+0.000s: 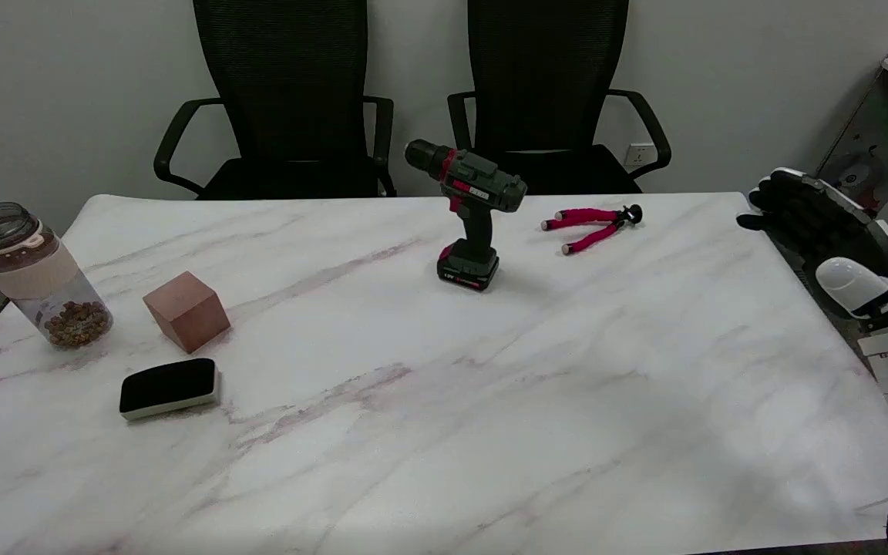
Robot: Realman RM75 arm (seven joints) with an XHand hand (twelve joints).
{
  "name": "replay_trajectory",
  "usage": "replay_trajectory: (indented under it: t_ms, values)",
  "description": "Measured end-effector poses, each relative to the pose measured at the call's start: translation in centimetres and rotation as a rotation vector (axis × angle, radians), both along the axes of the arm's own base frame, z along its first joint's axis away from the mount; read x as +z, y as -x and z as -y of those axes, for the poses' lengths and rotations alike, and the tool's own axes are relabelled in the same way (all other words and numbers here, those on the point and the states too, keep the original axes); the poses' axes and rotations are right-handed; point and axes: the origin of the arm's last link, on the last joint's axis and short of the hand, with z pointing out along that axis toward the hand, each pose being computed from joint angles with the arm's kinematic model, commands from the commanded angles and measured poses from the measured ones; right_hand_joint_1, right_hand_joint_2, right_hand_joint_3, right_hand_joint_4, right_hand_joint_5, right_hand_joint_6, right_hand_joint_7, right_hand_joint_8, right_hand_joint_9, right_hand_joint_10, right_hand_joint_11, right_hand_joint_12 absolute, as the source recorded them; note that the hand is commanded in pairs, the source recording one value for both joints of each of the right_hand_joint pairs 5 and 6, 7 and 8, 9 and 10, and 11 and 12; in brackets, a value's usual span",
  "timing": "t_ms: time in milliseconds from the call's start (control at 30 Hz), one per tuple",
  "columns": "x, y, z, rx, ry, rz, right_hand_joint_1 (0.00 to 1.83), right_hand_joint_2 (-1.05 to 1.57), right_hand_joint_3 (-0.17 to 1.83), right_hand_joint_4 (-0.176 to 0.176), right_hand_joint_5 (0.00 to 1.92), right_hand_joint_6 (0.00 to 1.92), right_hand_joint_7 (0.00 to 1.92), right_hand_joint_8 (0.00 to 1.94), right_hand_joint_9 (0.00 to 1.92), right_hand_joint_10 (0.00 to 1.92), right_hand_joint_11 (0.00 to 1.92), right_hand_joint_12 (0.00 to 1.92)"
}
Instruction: Pick up the power screwdriver.
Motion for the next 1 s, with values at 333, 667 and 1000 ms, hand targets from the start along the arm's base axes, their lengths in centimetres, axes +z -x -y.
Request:
replay_trajectory:
  t_ms: [333, 667, 1000]
  values:
    - [0.5, 1.1, 0.8, -0.101, 0.018, -0.031, 0.96, -0.35, 0.84, 0.046, 0.34, 0.34, 0.34, 0.34, 0.44, 0.44, 0.58, 0.58]
    - [-1.0, 3.3, 3.9, -0.24, 0.002, -0.048, 0.93, -0.49, 0.81, 0.122, 0.27, 0.27, 0.27, 0.27, 0.34, 0.34, 0.41, 0.41]
    - [-5.3, 5.5, 8.9, -0.282, -0.058, 0.003, 0.93, -0.45, 0.74, 0.114, 0.27, 0.27, 0.27, 0.27, 0.38, 0.38, 0.5, 0.5]
